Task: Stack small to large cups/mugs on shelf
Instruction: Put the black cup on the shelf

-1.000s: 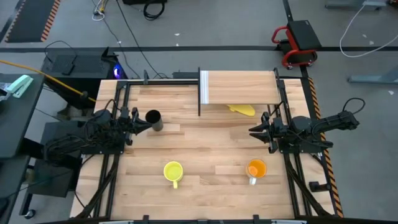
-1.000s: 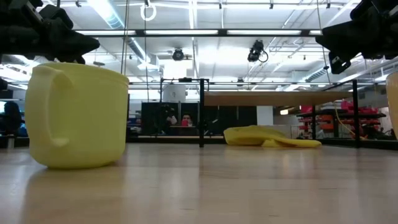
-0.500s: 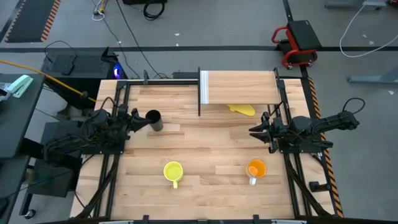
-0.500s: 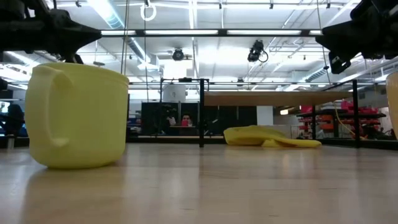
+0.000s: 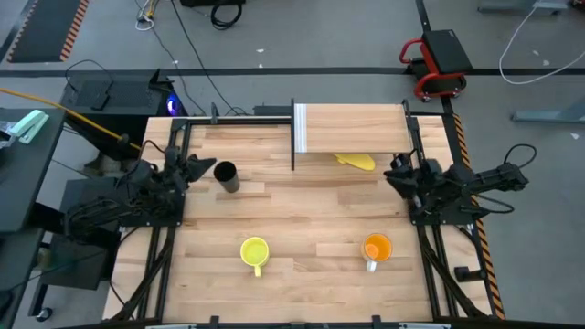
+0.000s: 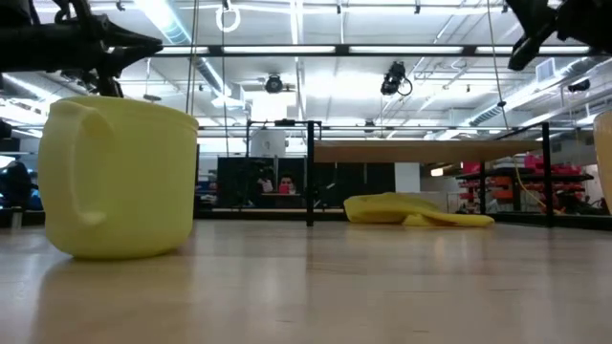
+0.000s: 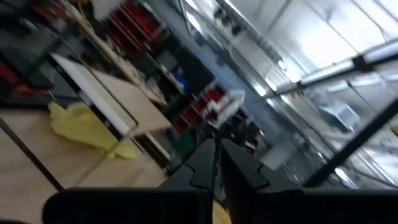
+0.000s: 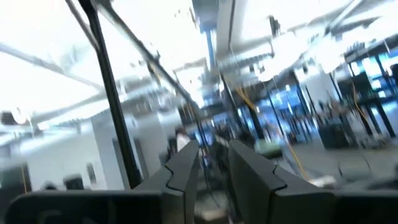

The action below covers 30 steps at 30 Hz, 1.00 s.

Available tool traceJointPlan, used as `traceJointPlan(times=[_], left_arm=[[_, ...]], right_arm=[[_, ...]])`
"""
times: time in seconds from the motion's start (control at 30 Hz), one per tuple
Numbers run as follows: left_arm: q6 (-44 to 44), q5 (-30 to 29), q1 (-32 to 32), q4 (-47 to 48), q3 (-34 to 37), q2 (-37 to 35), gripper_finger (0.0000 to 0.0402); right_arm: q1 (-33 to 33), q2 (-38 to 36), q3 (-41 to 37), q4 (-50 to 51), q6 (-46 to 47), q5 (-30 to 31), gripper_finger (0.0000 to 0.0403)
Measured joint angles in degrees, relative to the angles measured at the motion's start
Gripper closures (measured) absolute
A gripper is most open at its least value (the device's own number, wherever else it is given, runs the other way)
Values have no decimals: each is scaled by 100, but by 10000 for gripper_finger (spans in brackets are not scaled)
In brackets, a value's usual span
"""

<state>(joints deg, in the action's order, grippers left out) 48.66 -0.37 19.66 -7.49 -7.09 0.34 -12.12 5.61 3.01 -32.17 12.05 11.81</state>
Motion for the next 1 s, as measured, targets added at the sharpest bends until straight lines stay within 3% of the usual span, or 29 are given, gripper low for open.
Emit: traceJointPlan(times=[0.2,0.47,1.0], left_arm=[[406,-256,0,-86,0,1,373],[1101,-264,0,-810,0,0,376],[717,-260,-2,-3641,-2,0,371]], right_arm=[[0,-1,0,-521,32,-2,305],[0,-2,31,-873,783,15,305],[0,-2,855,-823,1689,15,305]])
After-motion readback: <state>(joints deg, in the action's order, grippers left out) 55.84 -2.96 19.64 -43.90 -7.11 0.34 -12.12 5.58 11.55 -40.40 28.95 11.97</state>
